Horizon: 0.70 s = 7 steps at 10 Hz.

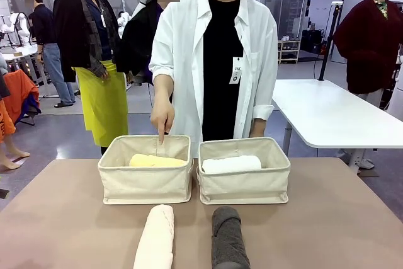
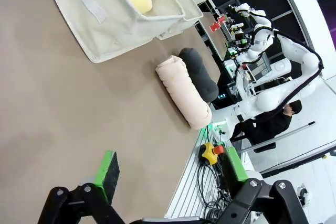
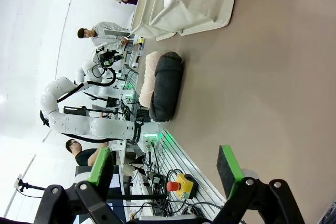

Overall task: Divide the towels into two baskets.
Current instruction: Pick up one hotel-folded towel from the bottom of the table and place it in the Fabric basket indicated by the person.

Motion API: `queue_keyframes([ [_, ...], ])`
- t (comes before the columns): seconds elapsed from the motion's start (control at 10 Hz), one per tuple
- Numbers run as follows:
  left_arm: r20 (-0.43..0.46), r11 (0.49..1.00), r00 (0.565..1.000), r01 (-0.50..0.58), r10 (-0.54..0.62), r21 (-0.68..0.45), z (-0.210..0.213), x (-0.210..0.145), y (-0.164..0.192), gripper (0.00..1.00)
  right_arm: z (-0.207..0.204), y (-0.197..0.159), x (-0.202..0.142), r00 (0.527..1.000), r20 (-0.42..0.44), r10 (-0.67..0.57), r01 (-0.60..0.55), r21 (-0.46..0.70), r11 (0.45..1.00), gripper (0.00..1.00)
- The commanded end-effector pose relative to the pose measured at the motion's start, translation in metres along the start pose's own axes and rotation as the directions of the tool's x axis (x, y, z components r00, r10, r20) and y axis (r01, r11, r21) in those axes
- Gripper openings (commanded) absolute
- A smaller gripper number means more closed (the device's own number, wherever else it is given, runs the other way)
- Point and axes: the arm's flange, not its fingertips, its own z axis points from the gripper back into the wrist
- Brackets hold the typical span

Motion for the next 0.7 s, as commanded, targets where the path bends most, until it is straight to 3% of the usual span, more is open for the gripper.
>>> queue_keyframes([
  [0.0, 0.007, 1.0, 1.0, 0.005, -0.005, -0.002, 0.001, -0.004, -0.007, 1.0, 0.001, 0.002, -0.002, 1.0, -0.003, 0.02, -0.02, 0.003, 1.0, 1.0],
  [0.5, 0.0, 1.0, 1.0, 0.0, 0.0, 0.0, 0.0, 0.0, 0.0, 1.0, 0.001, 0.002, -0.002, 1.0, -0.003, 0.02, -0.02, 0.003, 1.0, 1.0],
  [0.6, -0.052, 1.0, 0.999, 0.016, -0.015, 0.015, -0.028, 0.01, -0.014, 1.0, 0.001, 0.002, -0.002, 1.0, -0.003, 0.02, -0.02, 0.003, 1.0, 1.0],
])
